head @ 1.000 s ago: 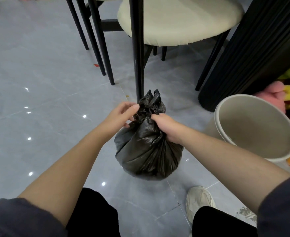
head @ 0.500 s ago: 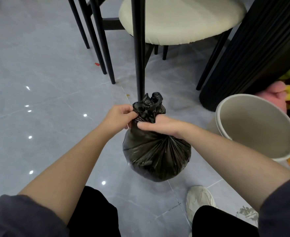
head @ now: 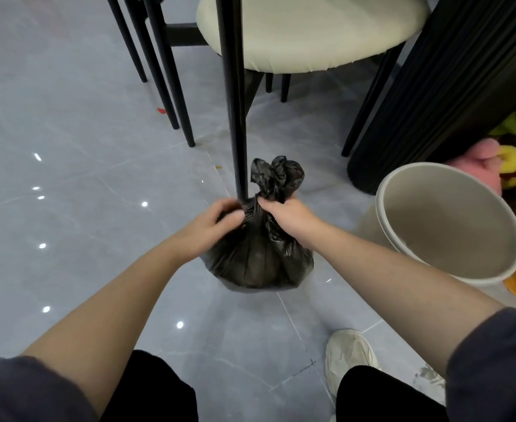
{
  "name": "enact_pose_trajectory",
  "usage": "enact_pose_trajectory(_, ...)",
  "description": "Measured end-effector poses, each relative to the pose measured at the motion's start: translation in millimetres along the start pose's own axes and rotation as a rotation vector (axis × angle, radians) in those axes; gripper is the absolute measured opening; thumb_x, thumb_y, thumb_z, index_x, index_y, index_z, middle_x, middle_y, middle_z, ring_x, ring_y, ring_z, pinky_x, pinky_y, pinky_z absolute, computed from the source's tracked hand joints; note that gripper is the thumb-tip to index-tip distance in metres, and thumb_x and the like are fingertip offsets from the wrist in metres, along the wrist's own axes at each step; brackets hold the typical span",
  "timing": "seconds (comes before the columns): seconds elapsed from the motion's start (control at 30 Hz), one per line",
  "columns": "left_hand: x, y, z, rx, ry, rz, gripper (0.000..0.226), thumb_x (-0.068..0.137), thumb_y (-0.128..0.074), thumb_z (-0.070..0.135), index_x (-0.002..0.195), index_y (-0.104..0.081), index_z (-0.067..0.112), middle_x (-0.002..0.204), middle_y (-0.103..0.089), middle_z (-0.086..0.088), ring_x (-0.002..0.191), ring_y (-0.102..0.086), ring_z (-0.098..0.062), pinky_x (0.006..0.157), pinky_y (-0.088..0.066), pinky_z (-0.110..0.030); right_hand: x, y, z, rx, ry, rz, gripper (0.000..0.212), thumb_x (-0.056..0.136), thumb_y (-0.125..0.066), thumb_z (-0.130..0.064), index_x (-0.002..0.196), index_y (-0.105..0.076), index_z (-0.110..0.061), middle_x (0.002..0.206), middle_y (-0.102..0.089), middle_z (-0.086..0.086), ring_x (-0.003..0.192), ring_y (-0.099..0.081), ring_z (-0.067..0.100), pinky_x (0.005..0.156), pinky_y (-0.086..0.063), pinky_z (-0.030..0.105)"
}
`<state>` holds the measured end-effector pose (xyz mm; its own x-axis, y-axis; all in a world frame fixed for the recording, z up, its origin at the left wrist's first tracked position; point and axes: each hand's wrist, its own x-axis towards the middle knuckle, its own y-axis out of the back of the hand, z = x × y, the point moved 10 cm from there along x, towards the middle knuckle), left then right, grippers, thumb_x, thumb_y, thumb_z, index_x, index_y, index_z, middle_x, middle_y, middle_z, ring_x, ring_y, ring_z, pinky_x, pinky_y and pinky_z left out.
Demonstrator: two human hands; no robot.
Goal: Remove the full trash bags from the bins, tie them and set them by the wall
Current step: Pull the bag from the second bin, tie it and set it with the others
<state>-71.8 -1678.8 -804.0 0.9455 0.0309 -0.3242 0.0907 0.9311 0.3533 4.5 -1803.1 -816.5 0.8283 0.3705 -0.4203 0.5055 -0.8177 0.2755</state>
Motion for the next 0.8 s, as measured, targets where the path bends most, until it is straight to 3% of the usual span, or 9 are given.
enact_pose_trajectory(0.1,14,-15,-9,0.345,-0.058,-0.004,0.098,0.063,-0.058,0.076,0.143,-0.023,0.031,0.143,-0.042,0.012,0.133,-0.04,-0.01,0.116,-0.021,-0.045,9,7,4,0.12,-0.039,0.063,0.041,0.084,-0.06,-0.046,0.117,-0.059,-0.023,0.111,-0.067,0.001,0.106,-0.061,0.023,0.1,-0.047,0.04)
enact_pose_trajectory(0.2,33,-27,-4,0.487,-0.062,0.055,0.115,0.055,-0.059,0.08,0.147,-0.007,0.034,0.149,-0.036,0.014,0.138,-0.031,-0.008,0.116,0.001,-0.053,20,5,8,0.23,-0.071,0.087,0.042,0.088,-0.057,-0.042,0.121,-0.057,-0.015,0.109,-0.068,0.006,0.101,-0.064,0.025,0.097,-0.049,0.041)
enact_pose_trajectory(0.3,50,-46,-4,0.358,-0.039,-0.013,0.085,0.065,-0.07,0.058,0.137,-0.033,0.031,0.122,-0.059,0.014,0.122,-0.051,-0.013,0.109,-0.03,-0.043,29,8,18,0.133,-0.065,0.148,0.036,0.093,-0.053,-0.032,0.117,-0.058,-0.006,0.105,-0.065,0.008,0.099,-0.061,0.023,0.087,-0.044,0.027)
enact_pose_trajectory(0.33,54,-55,-5,0.313,-0.025,-0.056,0.056,0.07,-0.072,0.047,0.119,-0.05,0.031,0.106,-0.064,0.013,0.111,-0.058,-0.016,0.097,-0.042,-0.035,30,10,22,0.075,-0.055,0.169,0.034,0.094,-0.052,-0.029,0.114,-0.06,-0.003,0.1,-0.063,0.009,0.095,-0.058,0.023,0.081,-0.041,0.024)
enact_pose_trajectory(0.4,61,-71,-18,0.26,0.018,-0.104,0.012,0.078,-0.071,0.027,0.08,-0.06,0.028,0.079,-0.063,0.009,0.088,-0.063,-0.017,0.076,-0.049,-0.024,35,13,36,-0.01,-0.048,0.2,0.031,0.094,-0.051,-0.026,0.107,-0.063,-0.001,0.099,-0.064,0.014,0.095,-0.058,0.026,0.074,-0.036,0.023)
enact_pose_trajectory(0.47,65,-80,-35,0.218,0.076,-0.086,0.02,0.081,-0.067,0.014,0.063,-0.059,0.019,0.068,-0.061,0.003,0.074,-0.06,-0.015,0.068,-0.048,-0.022,42,12,52,-0.05,-0.062,0.214,0.029,0.092,-0.053,-0.026,0.102,-0.065,-0.002,0.096,-0.065,0.016,0.097,-0.06,0.031,0.072,-0.037,0.025)
enact_pose_trajectory(0.53,71,-87,-53,0.193,0.112,-0.068,0.016,0.083,-0.062,0.008,0.067,-0.063,0.009,0.074,-0.065,-0.006,0.079,-0.061,-0.019,0.075,-0.051,-0.03,49,10,65,-0.059,-0.079,0.23,0.027,0.091,-0.054,-0.026,0.097,-0.065,-0.002,0.092,-0.066,0.015,0.096,-0.062,0.033,0.072,-0.042,0.029)
enact_pose_trajectory(0.63,77,-95,-65,0.18,0.04,-0.05,0.014,0.084,-0.054,0.001,0.093,-0.064,0.0,0.101,-0.065,-0.014,0.099,-0.06,-0.026,0.089,-0.048,-0.036,56,5,84,-0.088,-0.091,0.215,0.034,0.089,-0.056,-0.031,0.101,-0.066,-0.002,0.103,-0.069,0.017,0.1,-0.062,0.033,0.083,-0.048,0.033)
enact_pose_trajectory(0.8,82,-86,-75,-0.004,-0.036,0.088,0.026,0.091,-0.053,0.011,0.111,-0.055,0.027,0.128,-0.052,-0.002,0.12,-0.049,-0.015,0.105,-0.036,-0.03,65,8,94,-0.249,0.029,-0.011,0.07,0.074,-0.048,-0.076,0.124,-0.057,-0.027,0.123,-0.063,-0.002,0.118,-0.055,0.02,0.101,-0.044,0.038)
